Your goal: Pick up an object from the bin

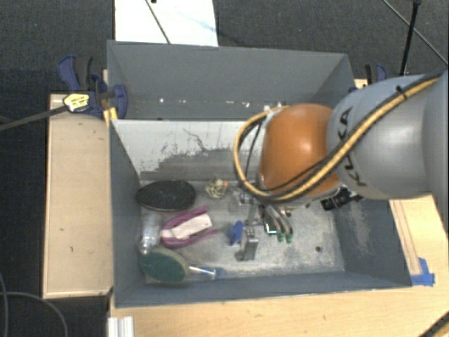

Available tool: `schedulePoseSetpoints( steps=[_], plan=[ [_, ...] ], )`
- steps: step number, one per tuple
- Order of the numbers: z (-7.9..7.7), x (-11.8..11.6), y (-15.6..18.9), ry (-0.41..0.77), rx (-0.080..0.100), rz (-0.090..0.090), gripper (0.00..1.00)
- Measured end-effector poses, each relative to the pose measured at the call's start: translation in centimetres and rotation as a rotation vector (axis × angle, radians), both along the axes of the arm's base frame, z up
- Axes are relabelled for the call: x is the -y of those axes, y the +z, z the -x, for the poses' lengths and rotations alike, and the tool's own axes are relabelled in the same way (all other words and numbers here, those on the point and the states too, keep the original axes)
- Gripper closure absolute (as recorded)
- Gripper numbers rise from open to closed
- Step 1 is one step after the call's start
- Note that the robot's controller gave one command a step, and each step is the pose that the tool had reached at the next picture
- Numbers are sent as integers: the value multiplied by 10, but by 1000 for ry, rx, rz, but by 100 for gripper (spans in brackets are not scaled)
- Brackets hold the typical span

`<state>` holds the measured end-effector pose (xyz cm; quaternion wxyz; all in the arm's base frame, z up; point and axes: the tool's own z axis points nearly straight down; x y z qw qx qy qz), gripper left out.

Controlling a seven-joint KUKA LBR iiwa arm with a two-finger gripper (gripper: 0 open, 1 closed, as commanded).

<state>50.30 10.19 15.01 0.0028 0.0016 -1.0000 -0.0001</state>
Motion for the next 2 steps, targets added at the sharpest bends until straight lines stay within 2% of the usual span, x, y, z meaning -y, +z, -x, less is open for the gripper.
schedulePoseSetpoints(
  steps=[1, 2],
  plan=[
    [-38, 44, -84, 16, 1, 2, 0],
    [-39, 41, -80, 14, 7, -1, 100]
  ],
)
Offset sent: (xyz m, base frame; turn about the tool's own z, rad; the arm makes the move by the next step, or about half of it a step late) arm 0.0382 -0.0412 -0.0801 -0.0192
